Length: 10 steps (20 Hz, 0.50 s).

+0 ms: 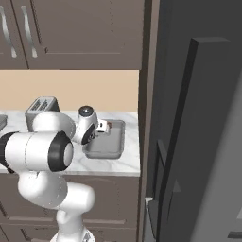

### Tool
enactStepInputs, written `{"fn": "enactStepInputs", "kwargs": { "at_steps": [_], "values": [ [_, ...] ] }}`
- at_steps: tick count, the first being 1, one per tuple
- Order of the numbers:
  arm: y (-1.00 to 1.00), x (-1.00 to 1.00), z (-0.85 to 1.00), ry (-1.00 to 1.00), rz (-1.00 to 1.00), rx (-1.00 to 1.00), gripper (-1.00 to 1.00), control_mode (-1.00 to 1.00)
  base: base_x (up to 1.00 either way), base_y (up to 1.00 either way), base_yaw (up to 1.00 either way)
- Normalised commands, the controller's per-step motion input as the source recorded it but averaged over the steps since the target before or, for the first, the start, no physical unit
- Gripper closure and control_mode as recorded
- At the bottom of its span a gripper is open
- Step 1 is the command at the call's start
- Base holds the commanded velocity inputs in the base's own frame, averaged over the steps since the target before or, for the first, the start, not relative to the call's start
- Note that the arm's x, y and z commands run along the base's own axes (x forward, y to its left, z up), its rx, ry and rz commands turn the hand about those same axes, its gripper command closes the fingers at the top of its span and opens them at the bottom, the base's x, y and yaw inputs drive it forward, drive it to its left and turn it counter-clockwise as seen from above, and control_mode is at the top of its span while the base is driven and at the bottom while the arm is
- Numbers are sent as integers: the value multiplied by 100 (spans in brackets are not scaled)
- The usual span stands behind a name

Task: Place one mushroom and one chicken drumstick in each tupperware on the nearby counter, to pack two identical lunches.

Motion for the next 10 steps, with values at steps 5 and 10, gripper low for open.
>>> {"fn": "enactStepInputs", "kwargs": {
  "at_steps": [5, 10],
  "values": [
    [-5, 41, -26, 0, 0, 0, 100, -100, 0, 0, 0],
    [-1, 39, -34, 0, 0, 0, 100, -100, 0, 0, 0]
  ]
}}
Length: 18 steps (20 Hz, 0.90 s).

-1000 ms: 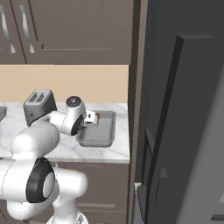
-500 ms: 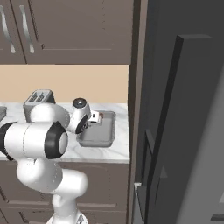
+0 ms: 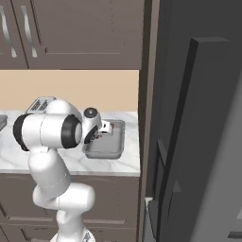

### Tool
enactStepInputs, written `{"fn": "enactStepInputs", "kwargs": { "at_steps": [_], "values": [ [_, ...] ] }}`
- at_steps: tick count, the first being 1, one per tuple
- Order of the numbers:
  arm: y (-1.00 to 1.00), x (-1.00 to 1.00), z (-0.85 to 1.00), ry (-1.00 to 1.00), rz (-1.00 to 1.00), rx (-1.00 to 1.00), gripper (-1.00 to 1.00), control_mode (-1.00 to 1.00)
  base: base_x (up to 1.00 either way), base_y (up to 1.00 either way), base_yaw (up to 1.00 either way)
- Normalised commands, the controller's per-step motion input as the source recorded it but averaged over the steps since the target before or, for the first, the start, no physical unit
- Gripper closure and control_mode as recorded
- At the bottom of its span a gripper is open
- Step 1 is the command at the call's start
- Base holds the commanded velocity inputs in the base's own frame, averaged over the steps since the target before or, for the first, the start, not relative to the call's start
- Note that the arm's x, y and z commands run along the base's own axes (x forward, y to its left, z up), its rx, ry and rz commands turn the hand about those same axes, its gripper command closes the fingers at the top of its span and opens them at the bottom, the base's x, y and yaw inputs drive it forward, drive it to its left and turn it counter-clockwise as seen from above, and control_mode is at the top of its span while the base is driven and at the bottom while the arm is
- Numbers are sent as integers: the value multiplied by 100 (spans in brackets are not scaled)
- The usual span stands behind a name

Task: Place one mushroom and one chicken drumstick in each tupperware on the nearby counter, to pack two identical lunches.

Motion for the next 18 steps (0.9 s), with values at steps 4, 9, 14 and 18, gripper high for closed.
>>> {"fn": "enactStepInputs", "kwargs": {
  "at_steps": [4, 9, 14, 18],
  "values": [
    [0, 39, -28, 0, 0, 0, 100, -100, 0, 0, 0],
    [-8, 17, -7, 0, 0, 0, -100, -100, 0, 0, 0],
    [-1, 0, 17, 0, 0, 0, -100, -100, 0, 0, 0],
    [0, -11, 31, 0, 0, 0, -100, -100, 0, 0, 0]
  ]
}}
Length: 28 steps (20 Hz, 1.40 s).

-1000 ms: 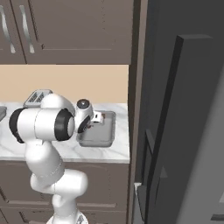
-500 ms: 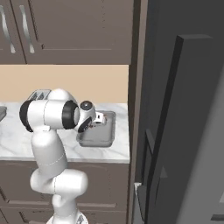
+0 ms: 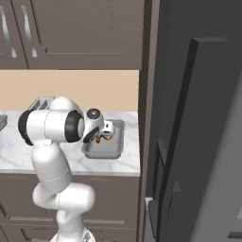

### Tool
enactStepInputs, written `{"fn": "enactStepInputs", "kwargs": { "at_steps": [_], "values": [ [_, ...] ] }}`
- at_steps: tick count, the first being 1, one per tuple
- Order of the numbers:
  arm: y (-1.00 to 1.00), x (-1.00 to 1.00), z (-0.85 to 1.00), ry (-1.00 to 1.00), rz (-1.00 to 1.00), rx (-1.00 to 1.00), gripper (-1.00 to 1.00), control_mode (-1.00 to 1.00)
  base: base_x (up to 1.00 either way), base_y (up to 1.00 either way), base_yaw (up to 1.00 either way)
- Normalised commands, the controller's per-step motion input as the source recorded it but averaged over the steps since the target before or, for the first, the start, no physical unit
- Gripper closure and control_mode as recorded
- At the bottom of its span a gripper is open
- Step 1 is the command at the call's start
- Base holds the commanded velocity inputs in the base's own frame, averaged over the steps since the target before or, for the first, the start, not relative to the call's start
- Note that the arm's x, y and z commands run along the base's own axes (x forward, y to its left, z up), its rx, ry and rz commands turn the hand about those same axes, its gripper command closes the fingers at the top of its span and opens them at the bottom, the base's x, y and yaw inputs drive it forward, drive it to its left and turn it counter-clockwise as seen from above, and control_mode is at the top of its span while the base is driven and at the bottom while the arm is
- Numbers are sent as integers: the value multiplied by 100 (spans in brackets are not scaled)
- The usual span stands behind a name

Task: Place one mushroom and one chicken drumstick in each tupperware on the nearby counter, to pack two identical lunches.

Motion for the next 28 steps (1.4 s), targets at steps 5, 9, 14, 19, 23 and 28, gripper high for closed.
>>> {"fn": "enactStepInputs", "kwargs": {
  "at_steps": [5, 9, 14, 19, 23, 28],
  "values": [
    [0, -54, 69, -4, 0, -1, -100, -100, 0, 0, 0],
    [0, -61, 89, 0, 0, -3, -100, -100, 0, 0, 0],
    [0, -59, 99, 0, 0, -5, -100, -100, 0, 0, 0],
    [7, -61, 91, 0, 0, -7, -100, -100, 0, 0, 0],
    [11, -75, 59, -4, 0, -7, -100, -100, 0, 0, 0],
    [0, -91, 50, -11, 0, -4, -100, -100, 0, 0, 0]
  ]
}}
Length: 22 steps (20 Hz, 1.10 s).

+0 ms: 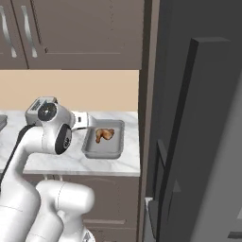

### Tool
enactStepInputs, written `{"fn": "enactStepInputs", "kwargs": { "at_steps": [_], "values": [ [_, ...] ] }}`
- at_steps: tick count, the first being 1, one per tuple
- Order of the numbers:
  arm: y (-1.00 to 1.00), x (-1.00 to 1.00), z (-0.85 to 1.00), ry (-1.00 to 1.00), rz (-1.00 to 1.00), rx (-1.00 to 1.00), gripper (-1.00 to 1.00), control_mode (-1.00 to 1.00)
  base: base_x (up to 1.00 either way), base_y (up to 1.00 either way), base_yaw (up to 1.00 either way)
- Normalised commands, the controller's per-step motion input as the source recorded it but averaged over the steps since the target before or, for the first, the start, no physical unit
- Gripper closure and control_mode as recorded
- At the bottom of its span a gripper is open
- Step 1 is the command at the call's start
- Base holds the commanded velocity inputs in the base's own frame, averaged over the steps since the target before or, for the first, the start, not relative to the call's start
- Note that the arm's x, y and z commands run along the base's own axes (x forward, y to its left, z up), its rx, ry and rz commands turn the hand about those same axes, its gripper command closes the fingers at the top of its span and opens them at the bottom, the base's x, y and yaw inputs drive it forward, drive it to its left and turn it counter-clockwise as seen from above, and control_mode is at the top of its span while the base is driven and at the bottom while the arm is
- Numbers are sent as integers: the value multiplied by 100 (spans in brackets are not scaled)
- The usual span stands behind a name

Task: Place one mushroom and one chicken drumstick in each tupperware on the nearby counter, to pack two identical lunches.

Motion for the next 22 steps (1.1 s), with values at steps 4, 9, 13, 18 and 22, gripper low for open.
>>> {"fn": "enactStepInputs", "kwargs": {
  "at_steps": [4, 9, 13, 18, 22],
  "values": [
    [0, -100, 19, -19, 8, -1, -100, -100, 0, 0, 0],
    [0, -97, 7, -15, 19, 0, -100, -100, 0, 0, 0],
    [0, -78, 17, -10, 23, 0, -100, -100, 0, 0, 0],
    [14, -30, -34, -1, 19, 0, -100, -100, 0, 0, 0],
    [9, -9, -16, -3, 3, -1, -100, 100, -59, 19, 5]
  ]
}}
